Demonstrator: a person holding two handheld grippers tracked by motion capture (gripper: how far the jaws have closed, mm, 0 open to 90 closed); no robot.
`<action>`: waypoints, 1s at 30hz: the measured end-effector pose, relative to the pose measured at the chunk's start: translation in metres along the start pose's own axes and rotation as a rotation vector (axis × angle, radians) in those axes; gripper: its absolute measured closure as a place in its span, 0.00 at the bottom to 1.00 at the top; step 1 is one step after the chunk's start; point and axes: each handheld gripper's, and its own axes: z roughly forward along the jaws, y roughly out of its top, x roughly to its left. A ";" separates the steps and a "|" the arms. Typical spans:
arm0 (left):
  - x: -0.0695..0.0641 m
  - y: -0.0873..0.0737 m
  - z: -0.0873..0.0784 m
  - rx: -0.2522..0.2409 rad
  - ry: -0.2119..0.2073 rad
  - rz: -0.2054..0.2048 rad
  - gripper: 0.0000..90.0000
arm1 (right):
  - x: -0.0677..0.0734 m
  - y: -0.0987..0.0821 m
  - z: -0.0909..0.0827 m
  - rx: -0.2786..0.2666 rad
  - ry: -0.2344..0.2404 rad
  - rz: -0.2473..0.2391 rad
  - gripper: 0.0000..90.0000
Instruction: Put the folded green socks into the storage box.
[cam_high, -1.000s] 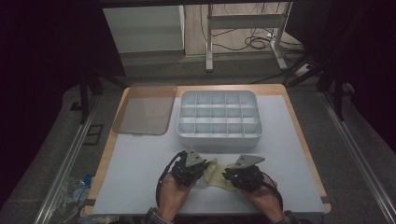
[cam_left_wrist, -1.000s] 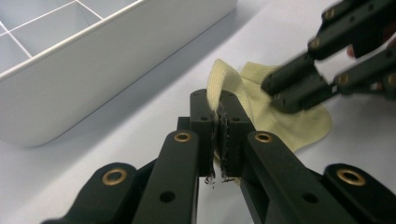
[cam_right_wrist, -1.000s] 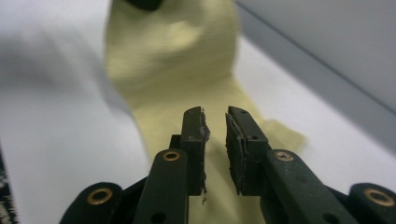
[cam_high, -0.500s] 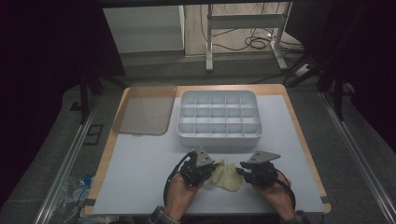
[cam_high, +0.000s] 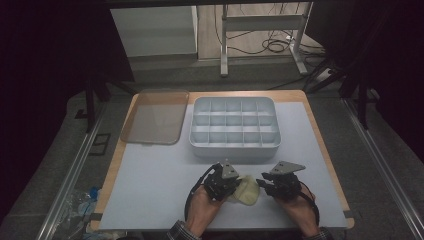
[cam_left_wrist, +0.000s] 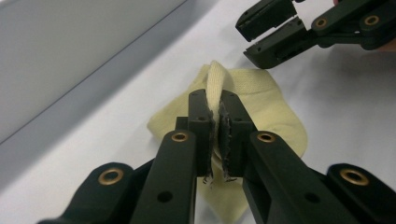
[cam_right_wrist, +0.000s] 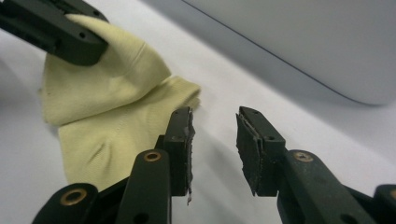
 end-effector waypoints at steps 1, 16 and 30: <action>-0.001 0.001 0.001 -0.001 -0.002 0.002 0.94 | -0.001 -0.001 -0.001 0.000 -0.003 0.003 0.73; -0.003 0.010 -0.004 -0.068 -0.076 -0.026 0.54 | -0.007 -0.003 -0.007 0.003 -0.021 0.011 0.71; 0.024 -0.008 -0.019 -0.079 0.036 -0.067 0.33 | -0.007 0.007 -0.018 -0.023 0.001 0.026 0.67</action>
